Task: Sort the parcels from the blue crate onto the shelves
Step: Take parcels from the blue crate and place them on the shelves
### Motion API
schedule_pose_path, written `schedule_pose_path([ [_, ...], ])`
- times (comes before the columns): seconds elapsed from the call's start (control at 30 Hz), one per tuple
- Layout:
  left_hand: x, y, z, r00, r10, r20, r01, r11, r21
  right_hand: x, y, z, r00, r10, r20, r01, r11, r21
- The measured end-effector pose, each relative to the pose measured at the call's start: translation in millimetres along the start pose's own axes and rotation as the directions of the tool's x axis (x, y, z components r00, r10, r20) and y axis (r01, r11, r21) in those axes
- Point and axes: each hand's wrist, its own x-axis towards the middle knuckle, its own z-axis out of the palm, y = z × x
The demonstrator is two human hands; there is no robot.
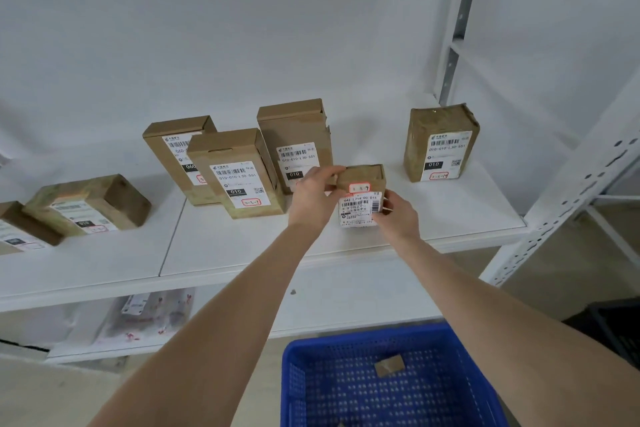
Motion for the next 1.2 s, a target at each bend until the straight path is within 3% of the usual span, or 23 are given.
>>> schedule_pose_path([
  [0.1,-1.0,-7.4,3.8,0.995,0.104,-0.005,-0.102,0.988,0.118,1.4,5.5,7.0,0.998,-0.004,-0.056,0.002,0.999,-0.050],
  [0.27,2.7,-10.7,2.4,0.966,0.257,0.038,-0.255,0.909,0.329,-2.0,12.0,13.0,0.989,0.035,-0.141,-0.034,0.999,0.010],
  [0.57,6.4,-13.2,10.3,0.871,0.489,0.039,-0.440,0.742,0.505,-2.1,16.6,17.5,0.983,0.025,-0.180,-0.040,0.996,-0.081],
  [0.77,4.6,-14.3,12.5,0.850,0.521,0.075,-0.468,0.684,0.560,-0.2,21.8,22.3,0.980,0.013,-0.201,-0.041,0.990,-0.135],
  [1.0,0.3,-6.5,22.7,0.887,0.437,0.148,-0.407,0.589,0.698,3.0,23.1,24.7,0.977,-0.020,-0.212,-0.017,0.985,-0.170],
  [1.2,-2.2,-4.3,23.4,0.881,0.441,0.170,-0.429,0.596,0.679,4.8,24.1,25.9,0.979,-0.053,-0.198,0.004,0.971,-0.240],
])
